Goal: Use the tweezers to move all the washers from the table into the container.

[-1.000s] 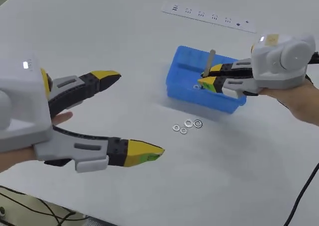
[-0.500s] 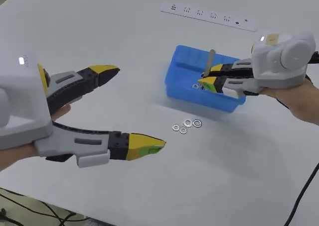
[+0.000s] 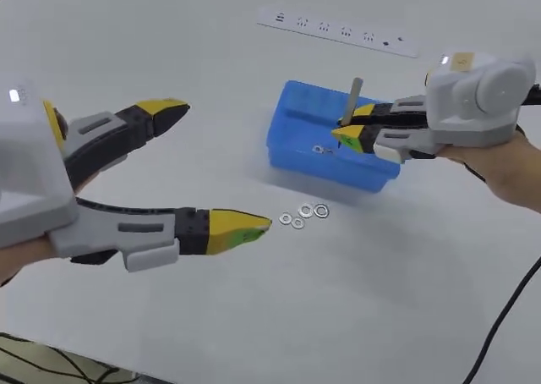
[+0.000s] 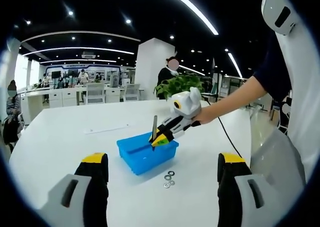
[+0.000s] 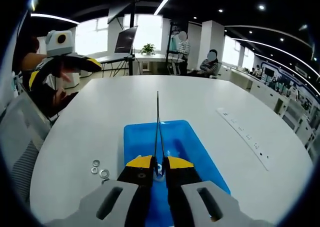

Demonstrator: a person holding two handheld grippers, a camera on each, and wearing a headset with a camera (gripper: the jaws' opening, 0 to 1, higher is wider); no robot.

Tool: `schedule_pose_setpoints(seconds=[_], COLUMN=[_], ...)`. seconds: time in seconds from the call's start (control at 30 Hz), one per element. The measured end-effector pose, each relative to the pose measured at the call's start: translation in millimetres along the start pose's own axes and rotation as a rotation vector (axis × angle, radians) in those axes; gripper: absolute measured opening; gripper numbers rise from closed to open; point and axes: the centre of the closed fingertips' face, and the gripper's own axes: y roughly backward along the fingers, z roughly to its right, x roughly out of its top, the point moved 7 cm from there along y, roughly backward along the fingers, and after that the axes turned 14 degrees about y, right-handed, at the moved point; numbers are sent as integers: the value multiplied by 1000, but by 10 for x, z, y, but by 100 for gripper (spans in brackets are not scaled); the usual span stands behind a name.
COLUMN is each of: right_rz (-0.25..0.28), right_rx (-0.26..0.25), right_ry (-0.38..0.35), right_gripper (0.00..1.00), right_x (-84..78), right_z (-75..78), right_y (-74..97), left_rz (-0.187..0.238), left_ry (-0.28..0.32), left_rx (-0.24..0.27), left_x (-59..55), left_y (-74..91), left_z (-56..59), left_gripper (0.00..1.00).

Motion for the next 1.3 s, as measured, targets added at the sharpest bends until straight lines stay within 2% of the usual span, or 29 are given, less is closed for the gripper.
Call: schedule_pose_setpoints(seconds=[0.1, 0.17, 0.23, 0.3, 0.33, 0.37, 0.5, 0.7, 0.77, 0.87, 0.93, 1.03, 1.13, 1.23, 1.3], right_rz=[0, 4, 6, 7, 7, 7, 9, 28, 30, 33, 34, 30, 26, 25, 24], right_rx=[-4, -1, 1, 5, 6, 7, 11, 27, 30, 35, 39, 45, 52, 62, 71], right_ry=[-3, -8, -6, -3, -3, -3, -6, 5, 7, 10, 14, 19, 23, 24, 28], right_gripper=[10, 10, 10, 10, 10, 10, 10, 10, 10, 10, 10, 10, 10, 10, 10], right_x=[-3, 6, 15, 24, 26, 28, 49, 131, 146, 168, 176, 170, 160, 154, 152], right_z=[0, -12, -23, -35, -38, -41, -57, -98, -101, -100, -101, -106, -118, -135, -146], right_y=[35, 51, 60, 63, 63, 61, 54, 20, 9, -6, -13, -24, -32, -39, -44], left_rz=[30, 27, 16, 18, 22, 20, 39, 21, -15, -19, -20, -29, -31, -35, -59], left_ry=[14, 16, -2, -5, 14, 56, 74, 19, -25, -71, -79, -79, -82, -82, -85], left_rx=[-9, -15, -41, -65, -77, -86, -100, -138, -157, -188, -202, -210, -224, -264, -295], left_x=[40, 51, 84, 131, 138, 128, 175, 308, 324, 345, 351, 348, 353, 368, 363], left_y=[-37, -89, -175, -292, -349, -435, -679, -1043, -1174, -1275, -1320, -1361, -1376, -1384, -1401], left_z=[-21, -65, -95, -145, -170, -207, -297, -319, -312, -275, -263, -275, -298, -290, -274], left_gripper=[94, 92, 90, 89, 88, 87, 78, 61, 57, 48, 43, 39, 31, 25, 21])
